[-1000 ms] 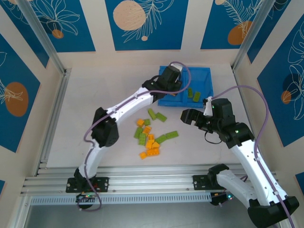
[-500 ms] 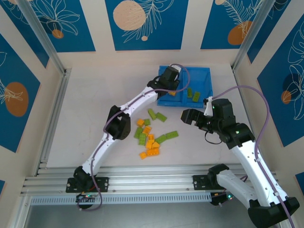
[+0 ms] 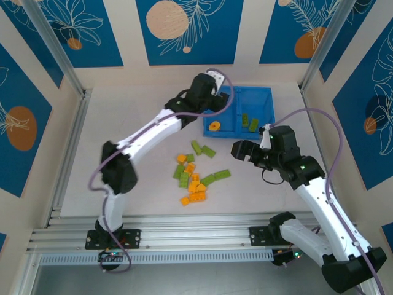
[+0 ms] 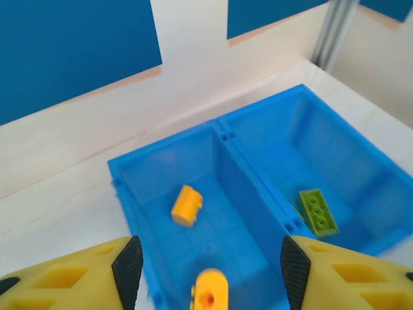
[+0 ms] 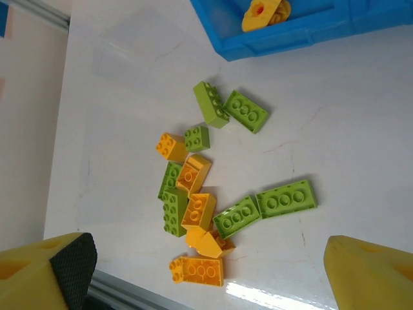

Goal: Sort the legos into containers by color

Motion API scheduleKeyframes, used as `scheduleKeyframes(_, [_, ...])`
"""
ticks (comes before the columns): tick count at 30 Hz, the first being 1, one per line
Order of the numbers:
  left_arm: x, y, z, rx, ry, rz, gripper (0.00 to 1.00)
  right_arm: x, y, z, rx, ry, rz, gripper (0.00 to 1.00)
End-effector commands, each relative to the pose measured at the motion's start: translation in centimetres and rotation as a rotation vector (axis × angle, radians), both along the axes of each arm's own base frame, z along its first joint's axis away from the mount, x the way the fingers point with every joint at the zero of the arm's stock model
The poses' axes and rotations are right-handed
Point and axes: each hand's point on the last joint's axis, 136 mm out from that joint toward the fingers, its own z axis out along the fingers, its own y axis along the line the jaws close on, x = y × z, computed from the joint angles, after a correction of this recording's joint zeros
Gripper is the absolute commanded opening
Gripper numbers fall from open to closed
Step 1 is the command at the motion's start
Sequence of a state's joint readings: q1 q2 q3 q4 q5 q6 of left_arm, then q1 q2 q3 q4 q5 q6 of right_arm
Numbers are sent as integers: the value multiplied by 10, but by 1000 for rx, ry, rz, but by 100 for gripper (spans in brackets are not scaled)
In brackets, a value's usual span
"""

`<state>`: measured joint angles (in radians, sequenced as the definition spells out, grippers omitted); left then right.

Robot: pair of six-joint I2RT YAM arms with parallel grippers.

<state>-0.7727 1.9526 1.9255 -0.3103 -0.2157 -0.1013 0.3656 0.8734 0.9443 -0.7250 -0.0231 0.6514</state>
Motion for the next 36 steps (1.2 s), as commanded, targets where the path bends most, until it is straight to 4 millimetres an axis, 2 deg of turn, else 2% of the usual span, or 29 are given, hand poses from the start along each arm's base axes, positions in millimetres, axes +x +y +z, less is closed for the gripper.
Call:
scheduleKeyframes(1, [-51, 16, 33, -79, -70, -86, 60, 4, 16, -6, -46, -25, 76, 92])
scheduleKeyframes(4, [-109, 48, 32, -37, -114, -177, 60, 10, 36, -16, -86, -6, 143, 91])
scheduleKeyframes(7, [-162, 79, 18, 48, -137, -273, 60, 20, 63, -28, -110, 13, 219, 89])
scheduleKeyframes(12, [-230, 127, -23, 229, -135, -453, 64, 47, 106, -61, -191, 48, 317, 77])
scheduleKeyframes(16, [-281, 149, -64, 357, -176, -687, 79, 80, 120, -95, -357, 43, 318, 67])
scheduleKeyframes(18, [-291, 158, -81, 392, -199, -726, 84, 96, 123, -107, -438, 26, 307, 63])
scheduleKeyframes(22, [-289, 165, -101, 437, -219, -706, 96, 120, 131, -132, -526, 46, 307, 57])
scheduleKeyframes(26, [-285, 164, -107, 460, -211, -706, 99, 133, 143, -151, -546, 69, 314, 51])
scheduleKeyframes(30, [-285, 165, -108, 466, -212, -703, 100, 143, 145, -175, -588, 92, 307, 48])
scheduleKeyframes(34, [-284, 169, -110, 476, -211, -687, 100, 148, 149, -192, -610, 114, 312, 36])
scheduleKeyframes(36, [-283, 171, -111, 483, -211, -677, 100, 148, 151, -196, -605, 120, 318, 33])
